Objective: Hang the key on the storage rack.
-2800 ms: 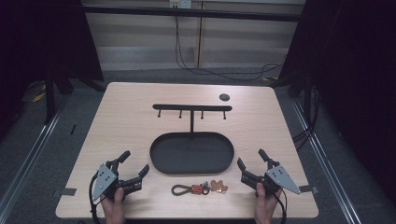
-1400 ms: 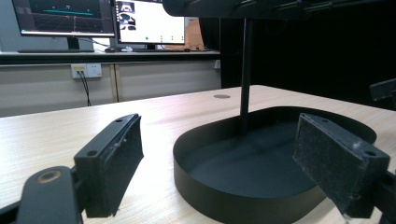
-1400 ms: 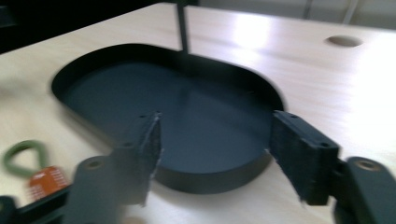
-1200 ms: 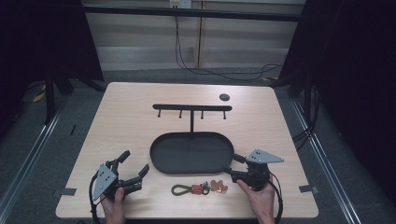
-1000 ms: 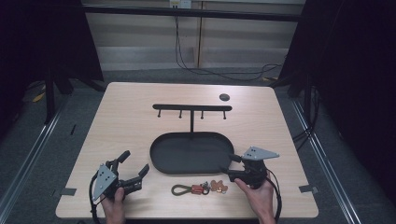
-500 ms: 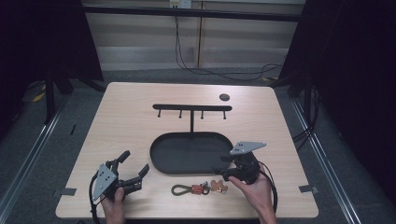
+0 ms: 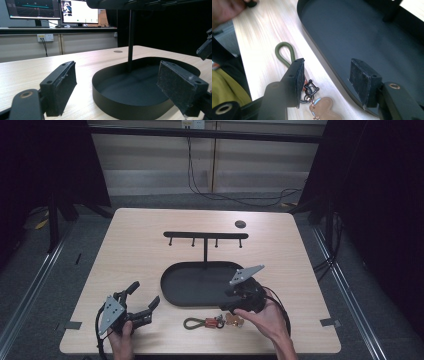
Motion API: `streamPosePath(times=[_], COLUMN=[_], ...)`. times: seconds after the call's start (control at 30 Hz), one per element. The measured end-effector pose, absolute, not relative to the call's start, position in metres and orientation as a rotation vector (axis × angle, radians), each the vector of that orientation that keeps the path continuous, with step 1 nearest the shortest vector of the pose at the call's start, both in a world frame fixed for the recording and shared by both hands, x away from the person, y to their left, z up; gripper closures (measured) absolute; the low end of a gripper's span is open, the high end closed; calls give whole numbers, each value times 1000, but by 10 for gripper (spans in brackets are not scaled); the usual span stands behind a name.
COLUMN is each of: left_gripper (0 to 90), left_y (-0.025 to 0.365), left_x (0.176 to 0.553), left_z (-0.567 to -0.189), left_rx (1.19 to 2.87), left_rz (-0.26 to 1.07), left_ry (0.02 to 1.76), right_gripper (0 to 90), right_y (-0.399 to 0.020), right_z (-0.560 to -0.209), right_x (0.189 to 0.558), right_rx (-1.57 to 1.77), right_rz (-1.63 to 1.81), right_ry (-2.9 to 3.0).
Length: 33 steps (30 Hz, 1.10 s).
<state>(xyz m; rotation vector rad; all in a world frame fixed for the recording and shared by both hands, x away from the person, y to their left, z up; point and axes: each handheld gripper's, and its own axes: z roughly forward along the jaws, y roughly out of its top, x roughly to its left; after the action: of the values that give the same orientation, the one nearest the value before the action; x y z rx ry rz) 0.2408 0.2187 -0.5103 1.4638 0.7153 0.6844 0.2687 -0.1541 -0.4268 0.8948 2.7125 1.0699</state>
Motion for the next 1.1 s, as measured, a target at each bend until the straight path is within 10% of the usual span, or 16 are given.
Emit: streamPosePath(times=[0.47,1.1], left_gripper=[155,155], left_y=[219,219], left_x=[241,241], left_z=[-510,-510], left_rx=[1465,1467], left_rz=[688,688], left_ry=[720,714], right_gripper=[484,773], right_y=[-110,-64], right_z=[-430,-446], right_x=[276,291], right_rx=[707,547], right_rz=[863,602], right_ry=[2966,3200])
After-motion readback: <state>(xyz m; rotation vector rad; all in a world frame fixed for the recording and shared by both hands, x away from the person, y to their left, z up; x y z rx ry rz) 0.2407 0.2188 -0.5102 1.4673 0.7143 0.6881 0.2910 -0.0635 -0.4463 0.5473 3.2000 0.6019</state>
